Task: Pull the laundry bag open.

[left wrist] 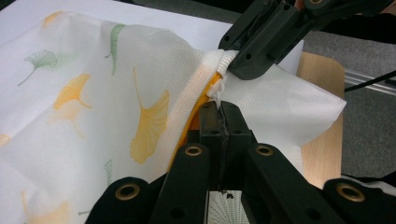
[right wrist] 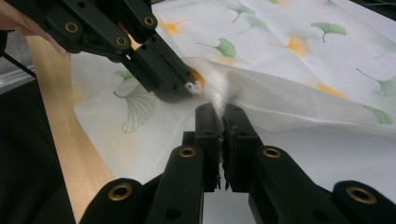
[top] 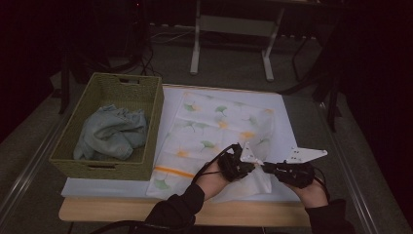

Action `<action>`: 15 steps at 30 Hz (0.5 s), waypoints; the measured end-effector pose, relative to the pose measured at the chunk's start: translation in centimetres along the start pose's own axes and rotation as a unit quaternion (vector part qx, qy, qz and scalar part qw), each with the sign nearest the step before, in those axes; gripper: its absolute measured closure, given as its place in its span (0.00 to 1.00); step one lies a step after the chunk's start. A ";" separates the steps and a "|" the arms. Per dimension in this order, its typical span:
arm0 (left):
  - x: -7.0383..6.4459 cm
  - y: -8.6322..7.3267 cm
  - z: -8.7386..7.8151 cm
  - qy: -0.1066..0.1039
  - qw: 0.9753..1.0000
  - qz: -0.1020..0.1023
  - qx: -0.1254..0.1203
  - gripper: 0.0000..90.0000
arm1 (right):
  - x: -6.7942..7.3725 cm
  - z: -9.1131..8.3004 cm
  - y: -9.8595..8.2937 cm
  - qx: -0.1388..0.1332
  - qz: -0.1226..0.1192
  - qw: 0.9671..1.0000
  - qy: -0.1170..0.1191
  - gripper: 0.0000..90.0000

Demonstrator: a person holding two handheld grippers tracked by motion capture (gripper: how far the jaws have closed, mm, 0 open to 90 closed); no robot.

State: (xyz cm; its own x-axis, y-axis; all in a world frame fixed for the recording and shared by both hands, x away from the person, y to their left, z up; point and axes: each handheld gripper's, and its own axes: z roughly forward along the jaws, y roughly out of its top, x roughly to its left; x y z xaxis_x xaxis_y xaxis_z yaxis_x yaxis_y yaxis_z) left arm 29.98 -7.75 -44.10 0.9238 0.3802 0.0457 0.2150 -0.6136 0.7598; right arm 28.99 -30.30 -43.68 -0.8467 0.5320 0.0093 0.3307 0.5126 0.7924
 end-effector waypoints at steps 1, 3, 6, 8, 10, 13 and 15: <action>0.0 0.0 0.0 0.000 1.000 -0.002 0.001 1.00 | 0.0 0.0 0.0 0.001 0.001 1.000 -0.002 0.95; 0.1 -0.1 -0.1 -0.001 1.000 0.001 0.004 1.00 | -0.1 0.0 -0.1 0.002 0.002 1.000 -0.002 0.95; 0.3 -0.3 -0.3 0.000 1.000 -0.002 0.007 1.00 | -0.3 -0.2 -0.2 0.001 0.007 1.000 -0.007 0.95; 0.3 -0.4 -0.4 0.002 1.000 0.000 0.008 1.00 | -0.4 -0.3 -0.2 -0.001 0.009 1.000 -0.009 0.95; 0.3 -0.5 -0.6 -0.001 1.000 0.001 0.012 1.00 | -0.5 -0.4 -0.3 -0.001 0.011 1.000 -0.010 0.95; 0.2 -0.6 -0.7 -0.004 1.000 0.000 0.013 1.00 | -0.5 -0.5 -0.3 0.001 0.012 1.000 -0.010 0.95; 0.3 -0.8 -1.0 -0.006 1.000 -0.001 0.014 1.00 | -0.6 -0.5 -0.3 0.001 0.012 1.000 -0.011 0.95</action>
State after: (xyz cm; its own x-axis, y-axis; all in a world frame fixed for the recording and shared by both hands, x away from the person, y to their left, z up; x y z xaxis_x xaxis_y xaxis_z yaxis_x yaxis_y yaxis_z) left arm 29.82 -6.48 -44.02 0.9274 0.3723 0.0361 0.2249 -0.6322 0.7415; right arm 29.17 -31.05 -43.62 -0.8287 0.5595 0.0148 0.3522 0.5008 0.7906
